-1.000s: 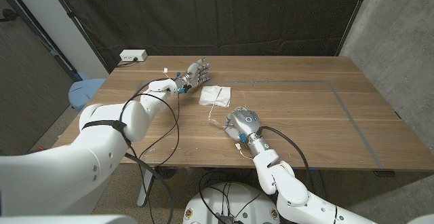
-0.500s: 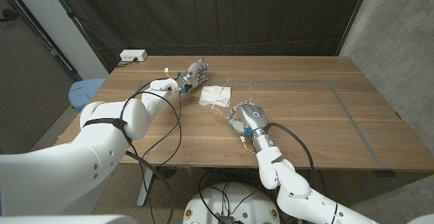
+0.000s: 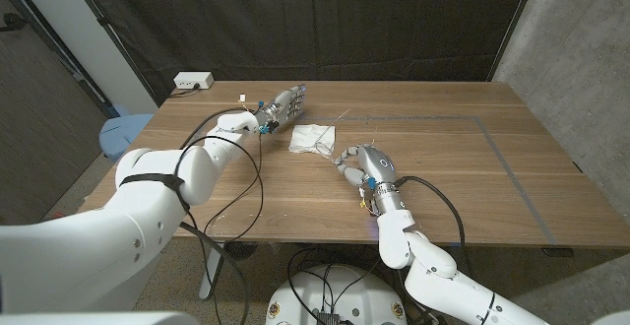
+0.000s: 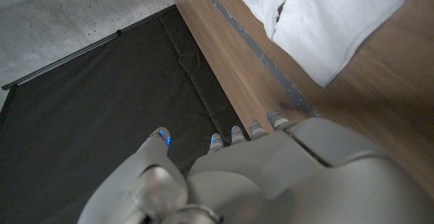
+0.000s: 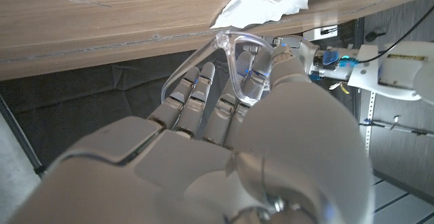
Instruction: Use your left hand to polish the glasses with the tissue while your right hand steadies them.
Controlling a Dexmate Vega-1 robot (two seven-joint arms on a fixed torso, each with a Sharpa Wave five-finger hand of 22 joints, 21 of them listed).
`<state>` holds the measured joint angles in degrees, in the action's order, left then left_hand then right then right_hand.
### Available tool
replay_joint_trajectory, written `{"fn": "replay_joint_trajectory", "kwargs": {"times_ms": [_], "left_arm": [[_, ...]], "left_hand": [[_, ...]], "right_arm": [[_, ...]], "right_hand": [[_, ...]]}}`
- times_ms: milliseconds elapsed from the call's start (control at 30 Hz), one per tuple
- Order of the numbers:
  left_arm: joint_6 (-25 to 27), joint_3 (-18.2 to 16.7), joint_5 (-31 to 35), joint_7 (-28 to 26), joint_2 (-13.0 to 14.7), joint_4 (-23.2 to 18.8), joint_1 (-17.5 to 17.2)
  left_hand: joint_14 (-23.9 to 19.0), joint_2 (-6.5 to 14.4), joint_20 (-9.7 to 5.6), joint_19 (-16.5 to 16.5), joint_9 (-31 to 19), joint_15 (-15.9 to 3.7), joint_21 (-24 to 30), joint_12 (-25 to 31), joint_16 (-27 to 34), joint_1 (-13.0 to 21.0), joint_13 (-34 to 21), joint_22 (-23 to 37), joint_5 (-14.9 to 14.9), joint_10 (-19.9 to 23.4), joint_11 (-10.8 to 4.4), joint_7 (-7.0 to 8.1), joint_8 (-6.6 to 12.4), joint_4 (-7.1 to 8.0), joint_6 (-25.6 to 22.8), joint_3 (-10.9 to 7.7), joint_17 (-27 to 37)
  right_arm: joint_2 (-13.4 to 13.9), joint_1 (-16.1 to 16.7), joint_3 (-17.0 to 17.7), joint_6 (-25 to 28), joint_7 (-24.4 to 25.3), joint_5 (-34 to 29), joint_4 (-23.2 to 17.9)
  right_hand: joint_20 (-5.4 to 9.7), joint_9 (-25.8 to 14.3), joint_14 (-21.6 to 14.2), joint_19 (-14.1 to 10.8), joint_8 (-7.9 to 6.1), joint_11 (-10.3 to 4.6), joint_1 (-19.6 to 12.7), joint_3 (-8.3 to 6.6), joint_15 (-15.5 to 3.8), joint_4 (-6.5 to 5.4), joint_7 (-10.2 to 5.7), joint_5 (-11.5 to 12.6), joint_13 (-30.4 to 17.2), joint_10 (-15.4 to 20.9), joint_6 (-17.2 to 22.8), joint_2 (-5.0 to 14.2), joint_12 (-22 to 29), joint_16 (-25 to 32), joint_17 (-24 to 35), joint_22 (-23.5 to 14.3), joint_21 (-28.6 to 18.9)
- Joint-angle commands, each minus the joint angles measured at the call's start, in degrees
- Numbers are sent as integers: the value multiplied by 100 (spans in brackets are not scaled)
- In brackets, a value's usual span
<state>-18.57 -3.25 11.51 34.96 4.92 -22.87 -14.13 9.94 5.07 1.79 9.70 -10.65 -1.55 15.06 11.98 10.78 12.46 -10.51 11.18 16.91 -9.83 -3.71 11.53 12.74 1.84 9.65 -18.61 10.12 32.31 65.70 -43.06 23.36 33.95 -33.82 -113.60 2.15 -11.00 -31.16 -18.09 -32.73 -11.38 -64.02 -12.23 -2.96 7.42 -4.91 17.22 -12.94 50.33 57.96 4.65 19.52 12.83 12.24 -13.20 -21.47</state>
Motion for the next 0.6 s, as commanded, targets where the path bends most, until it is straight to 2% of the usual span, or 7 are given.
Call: {"fn": "replay_joint_trajectory", "kwargs": {"times_ms": [33,233,300,400,500,533,600], "left_arm": [[59,460,382,-42,253,-1585,-689],[345,710,504,-206,438,-2372,-1017],[393,802,551,-238,519,-2564,-1085],[483,978,725,-348,686,-2952,-1212],[678,1175,902,-298,876,-3286,-1259],[752,1247,961,-240,945,-3389,-1259],[899,1392,1086,-121,1080,-3581,-1248]], "left_hand": [[436,-105,-13,112,-7,-14,-52,23,-43,367,-31,1,-85,-9,-26,4,68,-262,-194,-61,8],[379,-188,57,107,-17,90,-72,72,0,786,-39,15,-189,152,27,-164,148,-553,-566,-108,18],[267,-232,107,87,-23,108,-68,118,36,944,-43,25,-231,306,-57,-215,178,-661,-730,-112,26],[-320,-328,255,-87,-29,98,9,274,230,1275,-67,64,-299,818,-237,-323,251,-866,-1133,-116,100],[-500,-368,265,-165,-29,132,46,305,288,1445,-73,79,-300,964,-336,-309,245,-958,-1205,-129,138],[-509,-379,303,-168,-28,186,49,296,290,1492,-74,82,-295,960,-310,-338,229,-982,-1186,-134,149],[-546,-423,306,-161,-28,168,50,279,301,1631,-76,90,-275,969,-355,-262,184,-1048,-1130,-140,180]], "right_arm": [[-70,183,374,-696,211,1005,-5],[-108,223,489,-964,241,1286,47],[-118,235,526,-1055,244,1378,70],[-134,255,571,-1114,260,1454,75],[-131,271,595,-1114,280,1453,51],[-135,276,603,-1113,292,1453,46],[-140,286,620,-1118,294,1476,38]], "right_hand": [[504,-322,-64,-8,-100,-4,-33,22,-1018,-12,89,14,-22,69,275,84,55,-34,11,-7,-23],[492,-336,-72,4,-101,-6,-29,30,-1019,-19,97,17,-27,79,262,91,57,-43,7,-9,-25],[488,-343,-75,8,-104,-7,-28,34,-1020,-22,99,19,-30,82,259,94,57,-47,5,-9,-27],[479,-346,-79,10,-105,-7,-29,35,-1022,-23,100,21,-32,89,258,98,59,-51,3,-10,-30],[473,-354,-81,19,-107,-8,-31,39,-1021,-24,107,24,-35,93,253,99,60,-56,0,-11,-31],[469,-355,-80,17,-109,-8,-30,40,-1020,-24,102,24,-35,94,255,98,60,-58,-1,-11,-32],[465,-356,-82,23,-105,-7,-34,41,-1022,-24,95,27,-38,100,244,103,61,-62,-3,-12,-34]]}}
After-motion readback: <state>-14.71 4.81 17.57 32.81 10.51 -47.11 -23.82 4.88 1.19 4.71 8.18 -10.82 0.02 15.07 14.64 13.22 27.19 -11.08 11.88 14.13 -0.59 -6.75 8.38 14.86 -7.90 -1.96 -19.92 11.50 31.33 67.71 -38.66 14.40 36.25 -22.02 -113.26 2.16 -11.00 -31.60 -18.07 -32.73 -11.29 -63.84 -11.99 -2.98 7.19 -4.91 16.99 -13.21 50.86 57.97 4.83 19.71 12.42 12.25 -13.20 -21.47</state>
